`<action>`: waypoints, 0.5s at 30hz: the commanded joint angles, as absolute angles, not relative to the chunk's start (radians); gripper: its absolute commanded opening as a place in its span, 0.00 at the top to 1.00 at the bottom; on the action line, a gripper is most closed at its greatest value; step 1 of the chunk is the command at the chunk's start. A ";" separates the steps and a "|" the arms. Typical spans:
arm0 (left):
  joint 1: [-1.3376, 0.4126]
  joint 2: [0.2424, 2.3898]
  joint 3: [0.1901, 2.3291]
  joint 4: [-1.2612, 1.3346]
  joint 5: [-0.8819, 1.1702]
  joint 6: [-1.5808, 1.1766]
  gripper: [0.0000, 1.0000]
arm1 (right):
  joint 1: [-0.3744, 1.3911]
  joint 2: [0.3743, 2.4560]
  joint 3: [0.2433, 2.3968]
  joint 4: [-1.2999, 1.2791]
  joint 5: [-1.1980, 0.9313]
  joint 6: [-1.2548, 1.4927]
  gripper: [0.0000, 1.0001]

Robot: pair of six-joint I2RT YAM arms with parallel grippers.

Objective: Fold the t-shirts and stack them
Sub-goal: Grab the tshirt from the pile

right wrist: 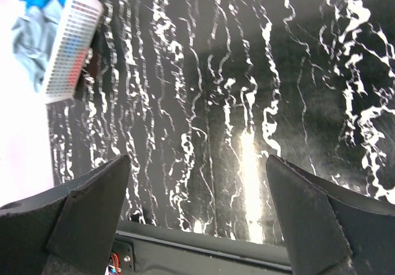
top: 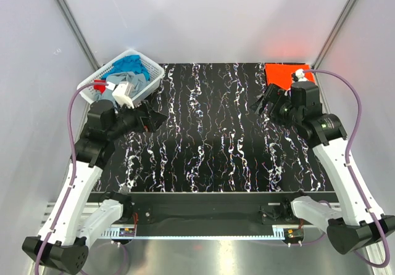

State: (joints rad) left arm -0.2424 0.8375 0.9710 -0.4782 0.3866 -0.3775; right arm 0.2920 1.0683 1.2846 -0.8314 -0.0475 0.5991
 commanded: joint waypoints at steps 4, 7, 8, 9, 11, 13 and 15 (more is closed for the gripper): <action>-0.247 0.885 1.048 -0.466 0.268 -0.420 0.07 | 0.293 1.032 1.279 -0.755 -0.094 0.597 0.00; -0.247 0.929 1.086 -0.471 0.261 -0.423 0.07 | 0.293 1.025 1.278 -0.762 -0.078 0.583 0.00; -0.247 0.942 1.095 -0.471 0.252 -0.416 0.07 | 0.293 1.020 1.278 -0.767 -0.069 0.580 0.00; -0.247 0.956 1.117 -0.474 0.235 -0.402 0.07 | 0.293 1.019 1.276 -0.772 -0.051 0.581 0.00; -0.247 1.005 1.140 -0.468 0.137 -0.352 0.05 | 0.295 1.006 1.267 -0.770 -0.043 0.580 0.00; -0.241 1.066 1.181 -0.445 0.056 -0.330 0.05 | 0.293 1.002 1.258 -0.749 -0.055 0.574 0.00; -0.212 1.107 1.216 -0.404 -0.023 -0.318 0.06 | 0.293 0.991 1.249 -0.736 -0.069 0.574 0.00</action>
State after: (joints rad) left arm -0.2390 1.0592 1.1427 -0.4770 0.1463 -0.3683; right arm 0.2920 1.0183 1.2560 -0.7849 -0.0658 0.5945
